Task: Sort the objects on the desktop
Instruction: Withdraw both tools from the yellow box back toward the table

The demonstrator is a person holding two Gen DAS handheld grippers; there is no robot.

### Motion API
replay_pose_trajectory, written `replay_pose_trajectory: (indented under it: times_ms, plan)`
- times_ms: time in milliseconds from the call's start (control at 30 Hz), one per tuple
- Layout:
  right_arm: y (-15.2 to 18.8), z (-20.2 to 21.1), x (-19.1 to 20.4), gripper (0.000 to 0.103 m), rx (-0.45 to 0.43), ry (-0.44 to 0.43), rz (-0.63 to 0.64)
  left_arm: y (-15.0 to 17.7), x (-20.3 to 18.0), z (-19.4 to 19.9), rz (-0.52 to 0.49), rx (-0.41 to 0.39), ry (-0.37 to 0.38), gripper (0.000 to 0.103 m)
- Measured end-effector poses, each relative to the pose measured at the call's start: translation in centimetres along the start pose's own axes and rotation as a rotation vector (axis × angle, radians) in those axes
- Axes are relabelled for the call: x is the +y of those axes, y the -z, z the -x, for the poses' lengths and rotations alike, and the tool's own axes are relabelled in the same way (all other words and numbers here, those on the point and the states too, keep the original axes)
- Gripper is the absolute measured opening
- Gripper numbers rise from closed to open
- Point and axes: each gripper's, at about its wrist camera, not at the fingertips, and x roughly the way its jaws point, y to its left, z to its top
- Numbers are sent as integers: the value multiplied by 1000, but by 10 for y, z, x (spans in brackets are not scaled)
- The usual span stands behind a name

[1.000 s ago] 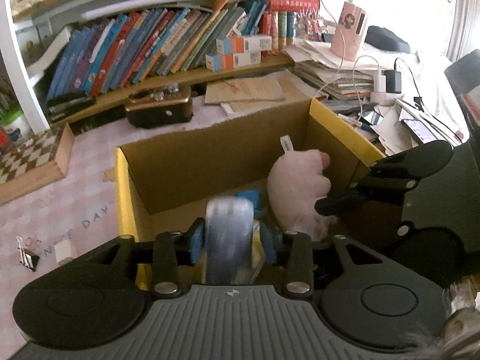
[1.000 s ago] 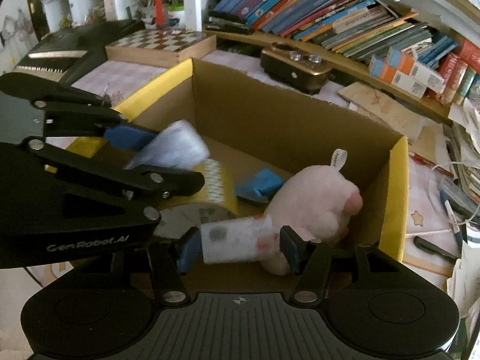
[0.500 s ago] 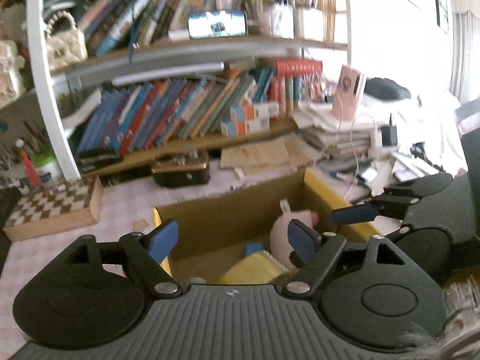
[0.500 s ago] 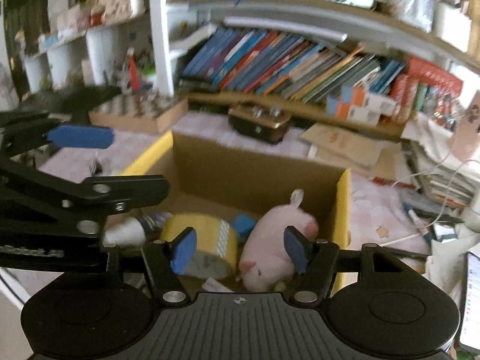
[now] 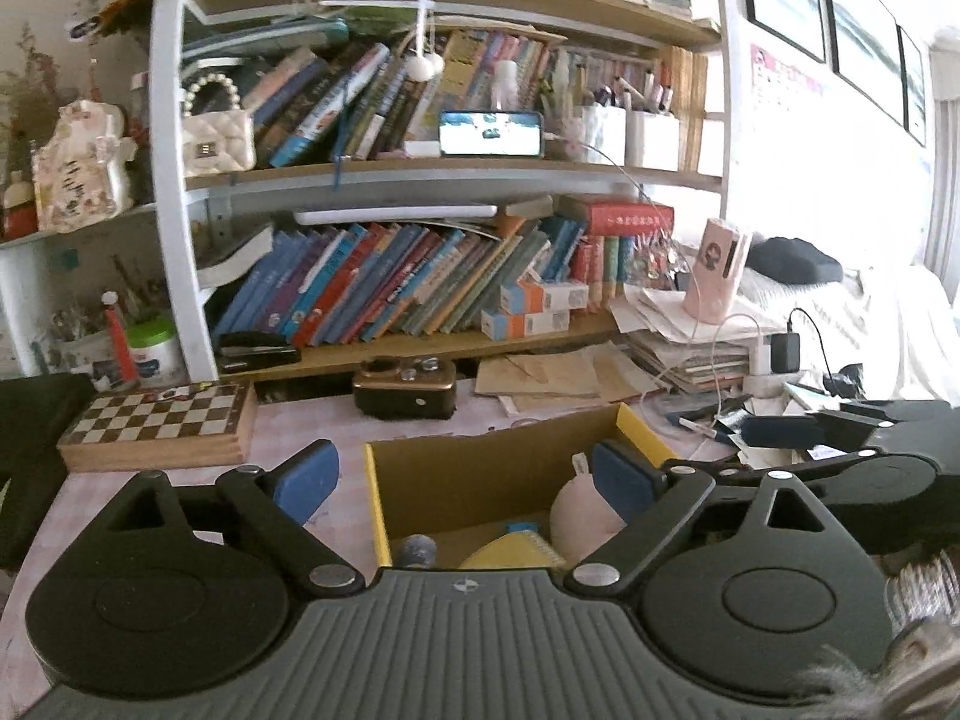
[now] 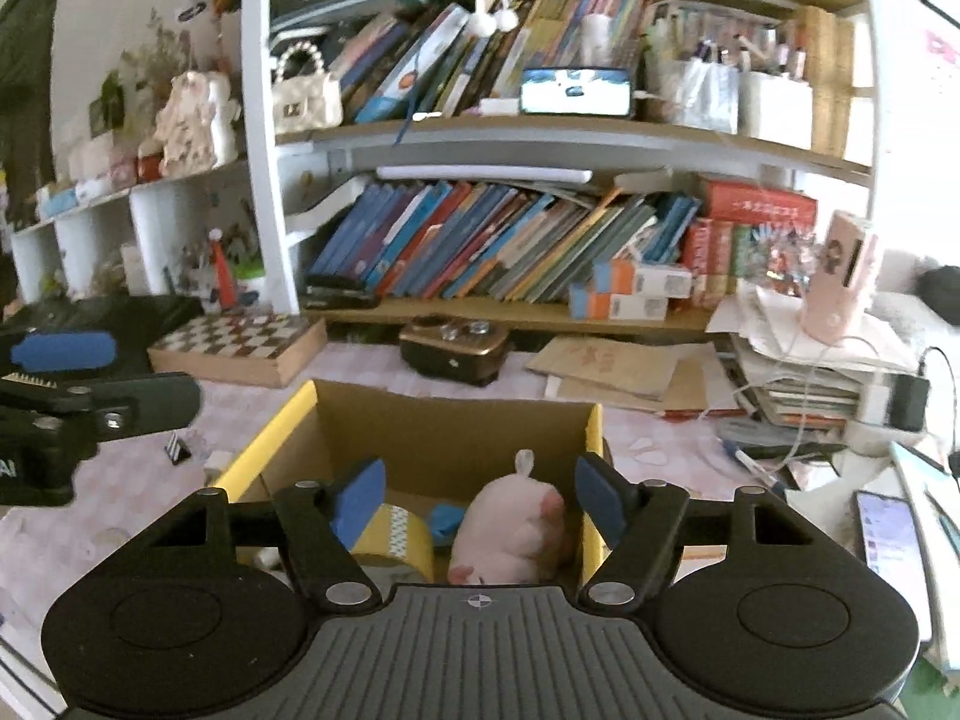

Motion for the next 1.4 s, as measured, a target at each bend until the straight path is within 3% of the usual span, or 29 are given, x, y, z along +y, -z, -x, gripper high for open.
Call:
replay_pose_trajectory:
  times_ms: [533,1067,1400]
  plan:
    - [39,38,13,72,13,133,-117,34,37,39,50,23,-24,94]
    - [88,74,85,72,55,215,-154,88,81,92,34,67,-8,94]
    - [120,92,127,72,129,233,-190,125,105,119,47,134,12,94]
